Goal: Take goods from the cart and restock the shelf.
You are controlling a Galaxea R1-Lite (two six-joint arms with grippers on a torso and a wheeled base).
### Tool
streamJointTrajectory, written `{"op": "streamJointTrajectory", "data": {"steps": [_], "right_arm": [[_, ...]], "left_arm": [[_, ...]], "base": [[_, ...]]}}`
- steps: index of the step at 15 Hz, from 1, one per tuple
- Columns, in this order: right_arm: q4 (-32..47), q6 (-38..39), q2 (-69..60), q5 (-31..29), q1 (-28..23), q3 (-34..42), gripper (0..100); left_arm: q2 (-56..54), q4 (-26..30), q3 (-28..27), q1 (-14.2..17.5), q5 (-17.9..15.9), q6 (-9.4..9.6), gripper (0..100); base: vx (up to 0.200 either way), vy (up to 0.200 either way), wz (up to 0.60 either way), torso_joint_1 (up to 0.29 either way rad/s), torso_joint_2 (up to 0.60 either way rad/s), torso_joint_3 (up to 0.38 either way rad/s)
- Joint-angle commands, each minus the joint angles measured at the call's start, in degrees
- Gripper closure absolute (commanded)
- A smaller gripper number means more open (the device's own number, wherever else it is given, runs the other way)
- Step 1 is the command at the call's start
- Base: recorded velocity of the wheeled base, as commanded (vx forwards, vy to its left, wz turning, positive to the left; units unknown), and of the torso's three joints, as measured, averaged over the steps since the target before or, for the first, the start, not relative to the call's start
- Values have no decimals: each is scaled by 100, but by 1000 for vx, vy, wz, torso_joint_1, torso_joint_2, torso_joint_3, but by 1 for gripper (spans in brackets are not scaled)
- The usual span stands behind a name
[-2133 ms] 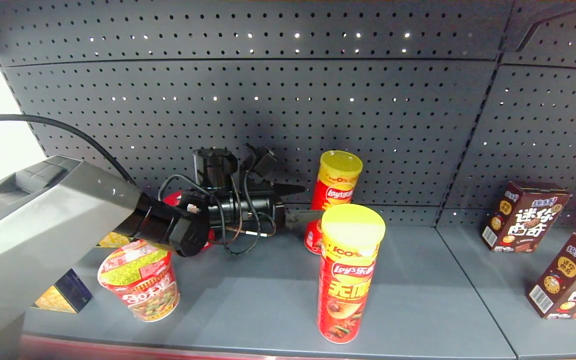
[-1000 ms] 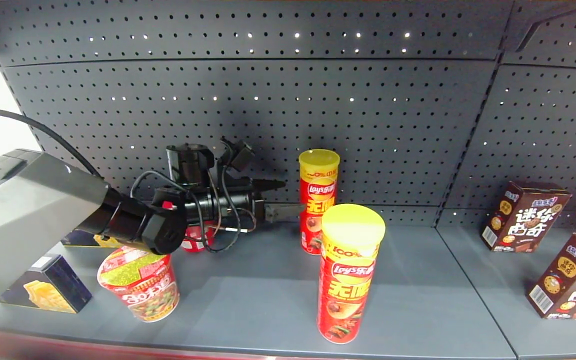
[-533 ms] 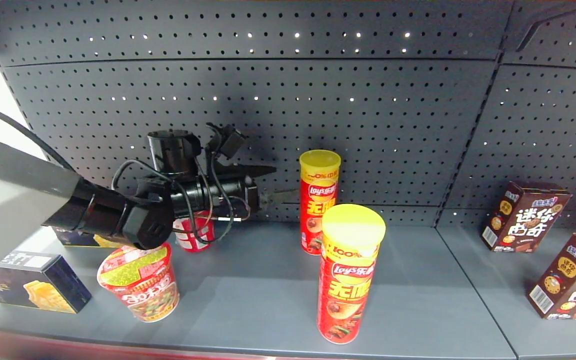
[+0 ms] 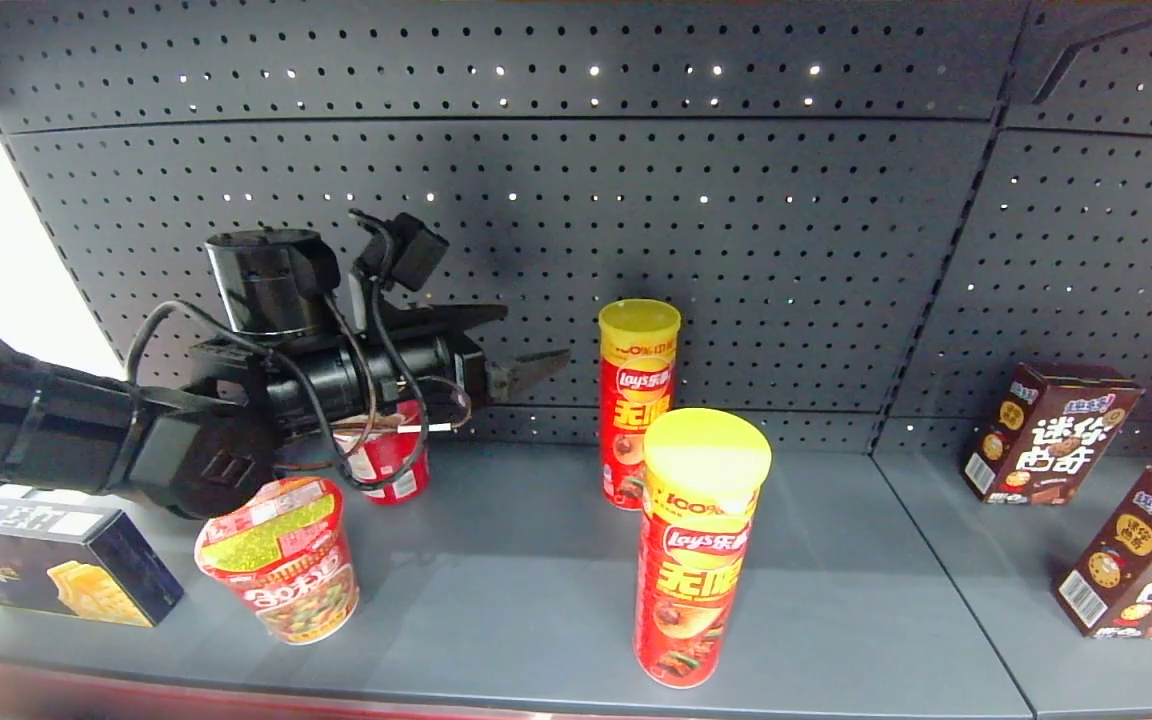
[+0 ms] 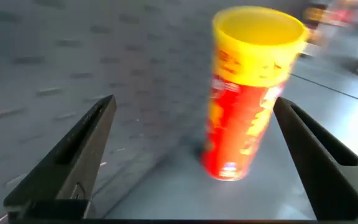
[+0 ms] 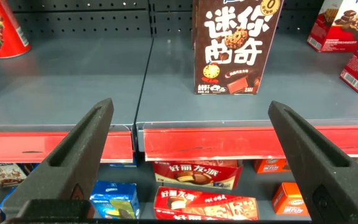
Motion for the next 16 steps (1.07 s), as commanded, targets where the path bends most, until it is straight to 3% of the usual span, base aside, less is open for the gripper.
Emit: {"op": "streamJointTrajectory", "data": {"steps": [1,5,8,11,12,13,14,16], "right_arm": [[-1,2,7,0,0,-1,0],[-1,2,7,0,0,-1,0],[-1,2,7,0,0,-1,0],[-1,2,7,0,0,-1,0],[-1,2,7,0,0,-1,0],[-1,2,7,0,0,-1,0],[-1,2,7,0,0,-1,0],[-1,2,7,0,0,-1,0]], "left_arm": [[-571,6,236,-8,748,2,0],[-1845,323,1001,167,2357,29,0],[-3023,850,1625,352,2796,20,0],[-4632,964,3093,387,3280,11,0],[-5563,955,3989,493,3429,20,0],[-6064,964,4464,633,3535,20,0],[-6785,973,5158,958,3825,20,0],[-7857,1202,6011,1073,4176,20,0]], "base": [[0,0,0,0,0,0],[0,0,0,0,0,0],[0,0,0,0,0,0],[0,0,0,0,0,0],[0,0,0,0,0,0],[0,0,0,0,0,0],[0,0,0,0,0,0],[0,0,0,0,0,0]]}}
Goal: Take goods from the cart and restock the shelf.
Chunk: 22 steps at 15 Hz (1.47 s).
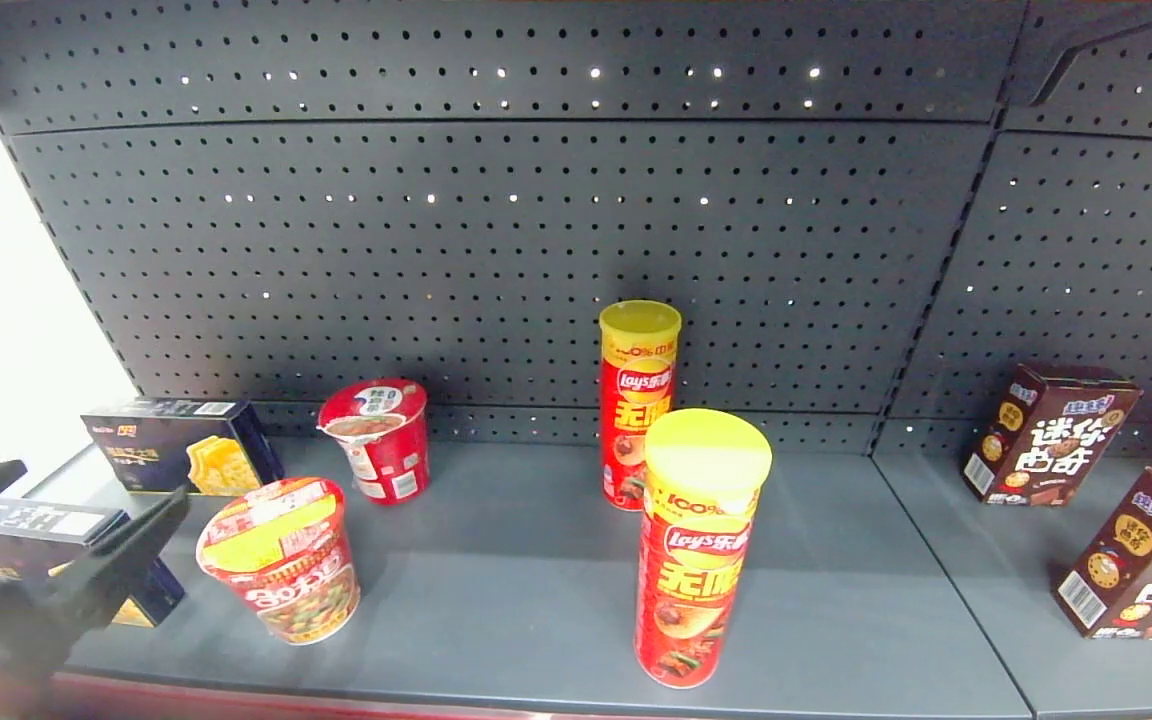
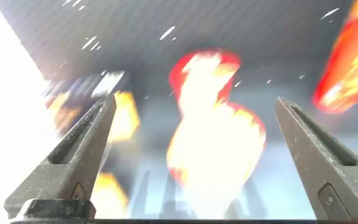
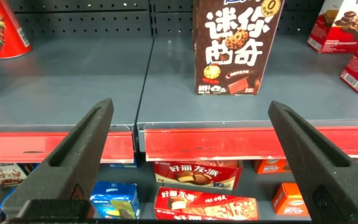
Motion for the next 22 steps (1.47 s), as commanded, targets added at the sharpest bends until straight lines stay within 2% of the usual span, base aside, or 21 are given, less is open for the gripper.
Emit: {"op": "streamJointTrajectory", "data": {"steps": [1,2,3,4,6,8,9,10,11,12,14,15,16,18,19,20,21,22], "right_arm": [[-1,-1,7,0,0,-1,0],[-1,-1,7,0,0,-1,0],[-1,-1,7,0,0,-1,0],[-1,-1,7,0,0,-1,0],[-1,-1,7,0,0,-1,0],[-1,8,7,0,0,8,0],[-1,8,7,0,0,8,0],[-1,8,7,0,0,8,0],[-1,8,7,0,0,8,0],[-1,-1,7,0,0,8,0],[-1,8,7,0,0,8,0],[-1,-1,7,0,0,8,0],[-1,8,7,0,0,8,0],[-10,8,7,0,0,8,0],[-1,8,7,0,0,8,0],[-1,8,7,0,0,8,0],[-1,8,7,0,0,8,0],[-1,8,7,0,0,8,0]], "left_arm": [[-2527,721,1446,343,911,-22,0],[-2975,1257,1437,326,1219,-40,0],[-3476,1626,1446,378,1210,-84,0],[-3766,1863,1446,466,1148,-84,0],[-4706,3067,1446,853,621,-189,0],[-5014,3129,1446,958,533,-321,0],[-5005,3138,1446,958,559,-532,0],[-5005,3138,1446,958,559,-550,0],[-4996,3181,1446,950,489,-805,0],[-5005,3225,1446,950,366,-699,0],[-5005,3384,1446,950,120,-611,0],[-5005,3392,1446,958,50,-304,0],[-5005,3392,1446,950,-144,-93,0],[-4996,3410,1428,950,-311,-488,0],[-4996,3401,1446,950,-320,-374,0],[-4996,3401,1437,950,-267,-436,0],[-4996,3392,1437,941,-267,-629,0],[-4996,3392,1437,950,-249,-567,0]], "base": [[0,0,0,0,0,0],[0,0,0,0,0,0],[0,0,0,0,0,0],[0,0,0,0,0,0],[0,0,0,0,0,0],[0,0,0,0,0,0],[0,0,0,0,0,0],[0,0,0,0,0,0],[0,0,0,0,0,0],[0,0,0,0,0,0],[0,0,0,0,0,0],[0,0,0,0,0,0],[0,0,0,0,0,0],[0,0,0,0,0,0],[0,0,0,0,0,0],[0,0,0,0,0,0],[0,0,0,0,0,0],[0,0,0,0,0,0]]}}
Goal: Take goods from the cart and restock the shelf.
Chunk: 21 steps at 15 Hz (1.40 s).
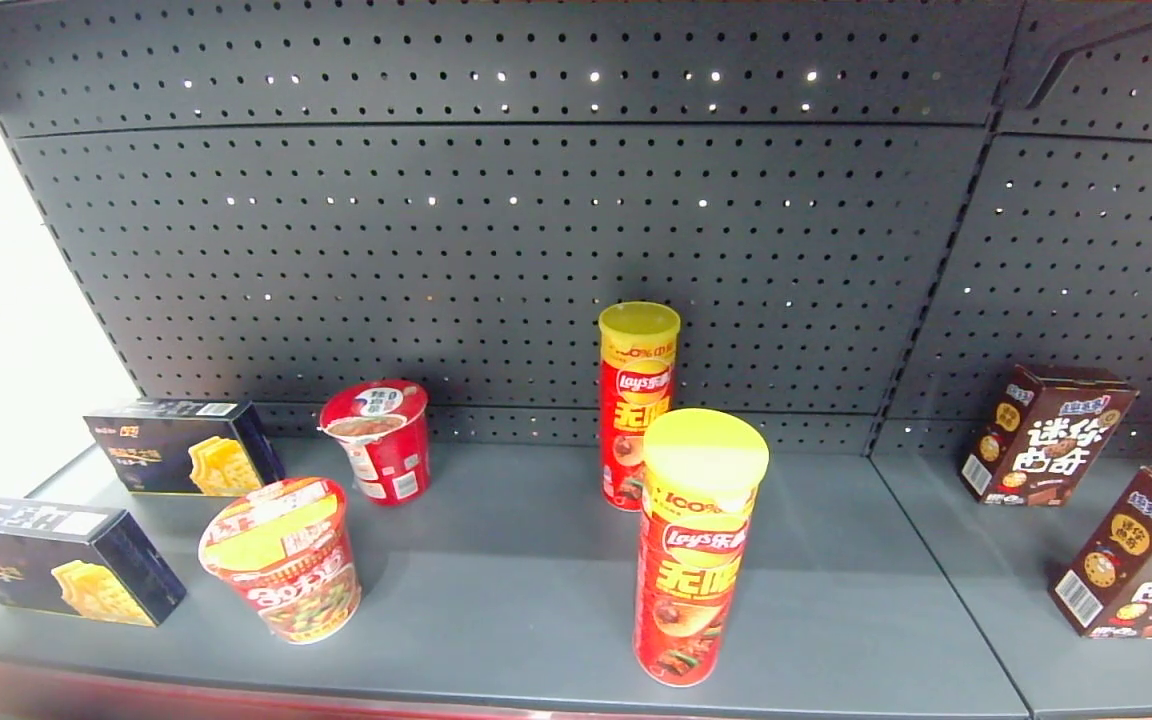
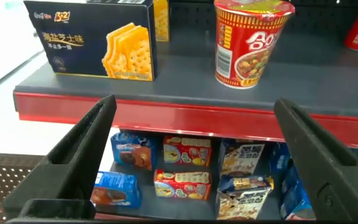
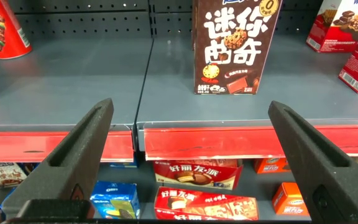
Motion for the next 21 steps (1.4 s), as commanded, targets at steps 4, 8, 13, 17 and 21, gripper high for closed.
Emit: {"op": "streamJointTrajectory", "data": {"steps": [4,8,13,17,21], "right_arm": [[1,-1,7,0,0,0,0],[1,-9,7,0,0,0,0],[-105,-370,7,334,53,-897,0],[2154,-326,895,800,475,-2716,0],[1108,-343,2477,993,616,-3384,0]], "left_arm": [[15,-6,1,0,8,6,0],[15,-6,1,-9,8,6,0],[15,-6,1,0,8,6,0],[15,-6,1,0,8,-3,0],[15,-6,1,0,8,6,0]], "base": [[0,0,0,0,0,0],[0,0,0,0,0,0],[0,0,0,0,0,0],[0,0,0,0,0,0],[0,0,0,0,0,0]]}}
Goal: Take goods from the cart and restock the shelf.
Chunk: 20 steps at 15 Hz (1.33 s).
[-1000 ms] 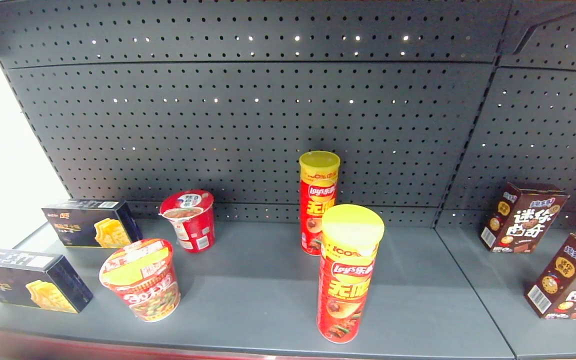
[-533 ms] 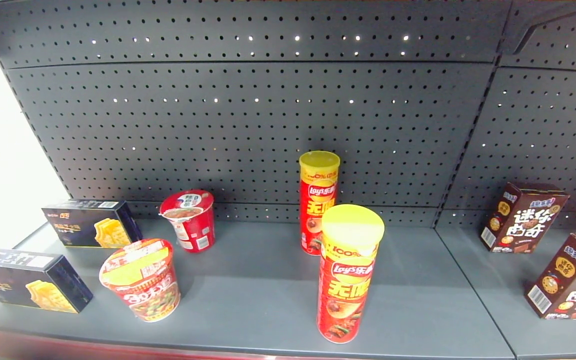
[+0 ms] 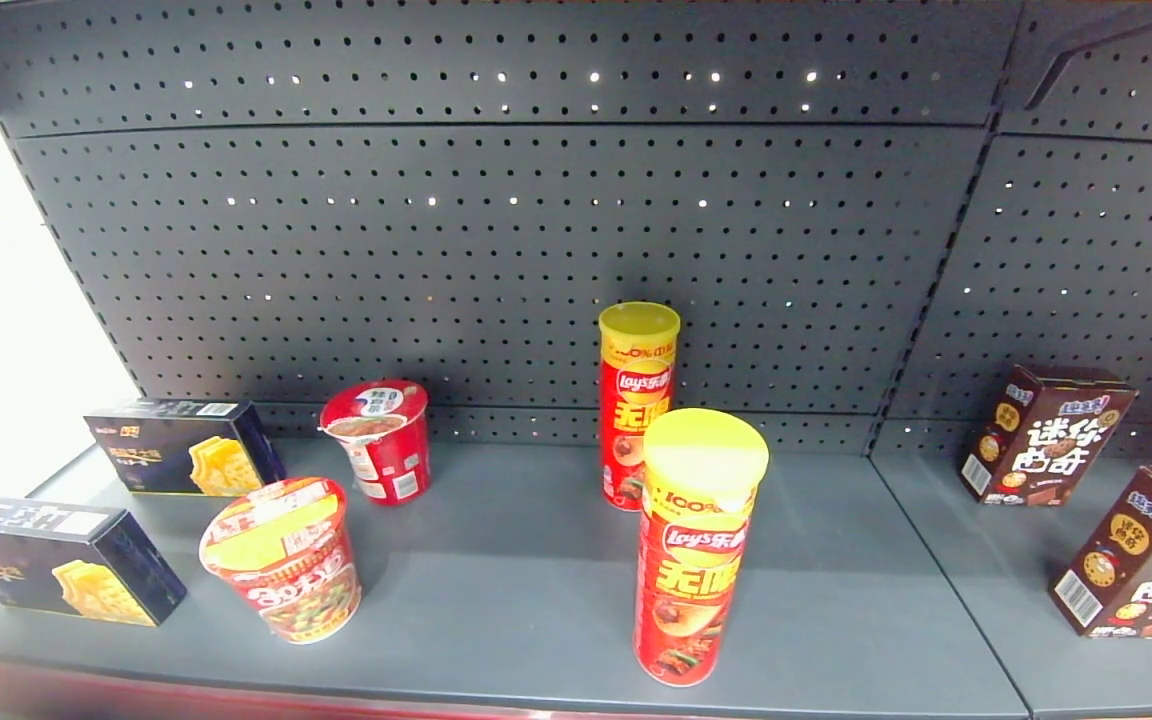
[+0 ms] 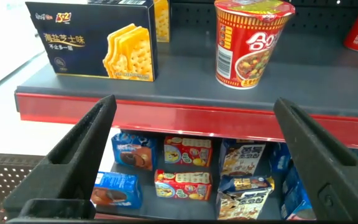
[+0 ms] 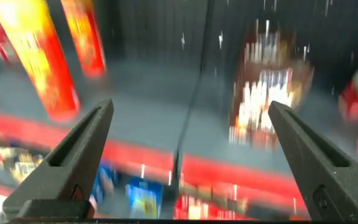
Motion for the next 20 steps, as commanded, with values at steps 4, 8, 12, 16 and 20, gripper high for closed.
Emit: {"op": "streamJointTrajectory", "data": {"steps": [4,8,12,16,20], "right_arm": [[-1412,29,2184,-82,1492,-489,0],[-1394,337,3828,-697,2072,-788,0],[-1368,891,4865,-1497,2748,-630,0],[-1377,1770,5717,-2024,3952,-639,0],[-1535,2069,6289,-2051,4251,-656,0]], "left_arm": [[13,-1,1,0,2,-2,0],[13,-1,1,-9,2,-2,0],[13,-1,1,0,2,-2,0],[13,-1,1,0,2,-2,0],[13,-1,1,0,2,-2,0]], "base": [[0,0,0,0,0,0],[0,0,0,0,0,0],[0,0,0,0,0,0],[0,0,0,0,0,0],[0,0,0,0,0,0]]}}
